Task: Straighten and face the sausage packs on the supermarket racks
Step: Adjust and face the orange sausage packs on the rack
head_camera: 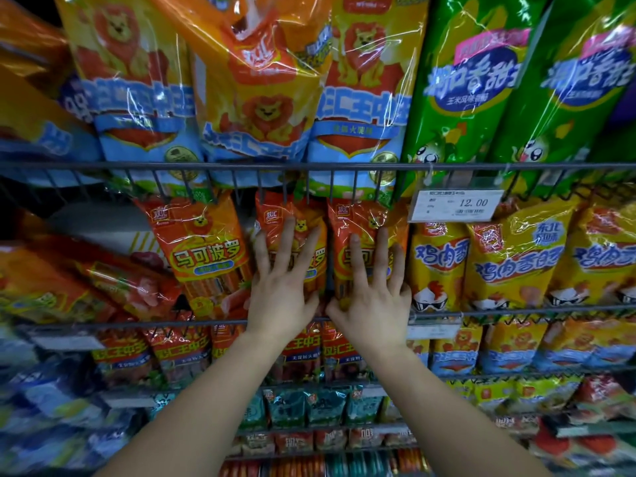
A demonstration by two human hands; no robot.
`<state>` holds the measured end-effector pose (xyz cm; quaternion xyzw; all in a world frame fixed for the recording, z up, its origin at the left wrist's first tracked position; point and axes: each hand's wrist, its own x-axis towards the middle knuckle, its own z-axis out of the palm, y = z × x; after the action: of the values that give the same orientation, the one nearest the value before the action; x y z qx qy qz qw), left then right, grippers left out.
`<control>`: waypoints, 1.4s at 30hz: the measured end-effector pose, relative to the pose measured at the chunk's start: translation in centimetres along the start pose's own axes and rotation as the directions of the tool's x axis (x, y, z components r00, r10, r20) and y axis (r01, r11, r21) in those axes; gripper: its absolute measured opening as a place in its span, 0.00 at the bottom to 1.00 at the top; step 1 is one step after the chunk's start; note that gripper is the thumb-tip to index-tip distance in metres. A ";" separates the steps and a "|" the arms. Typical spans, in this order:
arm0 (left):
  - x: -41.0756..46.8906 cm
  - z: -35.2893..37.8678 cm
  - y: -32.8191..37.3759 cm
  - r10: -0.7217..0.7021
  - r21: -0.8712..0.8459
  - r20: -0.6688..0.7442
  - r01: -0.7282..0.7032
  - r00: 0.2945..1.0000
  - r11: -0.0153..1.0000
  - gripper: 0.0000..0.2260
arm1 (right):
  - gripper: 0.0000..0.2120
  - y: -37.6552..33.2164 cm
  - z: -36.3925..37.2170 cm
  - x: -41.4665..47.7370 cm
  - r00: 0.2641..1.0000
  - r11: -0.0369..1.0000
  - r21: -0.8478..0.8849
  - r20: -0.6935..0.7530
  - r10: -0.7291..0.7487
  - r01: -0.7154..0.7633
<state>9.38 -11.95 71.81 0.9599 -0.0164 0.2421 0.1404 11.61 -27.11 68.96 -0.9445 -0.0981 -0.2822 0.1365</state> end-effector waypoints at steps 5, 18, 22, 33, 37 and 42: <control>-0.7 0.3 -0.2 0.028 0.158 0.015 -0.030 0.999 0.987 0.48 | 0.47 0.1 -0.3 -0.3 1.000 1.000 0.011 -0.002 0.001 -0.001; -1.9 -0.5 0.8 -0.196 0.044 -0.196 0.208 0.961 0.977 0.40 | 0.46 1.2 -1.5 -0.3 0.998 0.998 0.019 0.031 -0.060 0.060; -0.8 -0.8 1.2 -0.446 -0.286 -0.181 0.387 0.877 0.877 0.42 | 0.45 1.6 -1.8 -0.2 0.996 0.997 0.032 0.041 -0.076 0.074; 0.7 -0.4 -0.1 -0.565 -0.501 -0.010 0.485 0.825 0.717 0.33 | 0.45 2.6 -2.2 0.2 0.990 0.993 0.023 0.071 -0.121 0.120; 0.7 -1.1 -1.0 -0.514 -0.660 0.133 0.462 0.848 0.592 0.28 | 0.44 2.7 -2.1 0.2 0.991 0.993 0.025 0.071 -0.116 0.114; 1.1 -1.1 -3.0 -0.444 -0.721 0.300 0.505 0.844 0.474 0.25 | 0.41 2.7 -2.1 0.4 0.992 0.994 0.010 0.053 -0.112 0.111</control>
<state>10.17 -8.69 72.51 0.7759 0.1421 0.1279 0.6012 11.58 -30.31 70.33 -0.9442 -0.1554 -0.2637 0.1214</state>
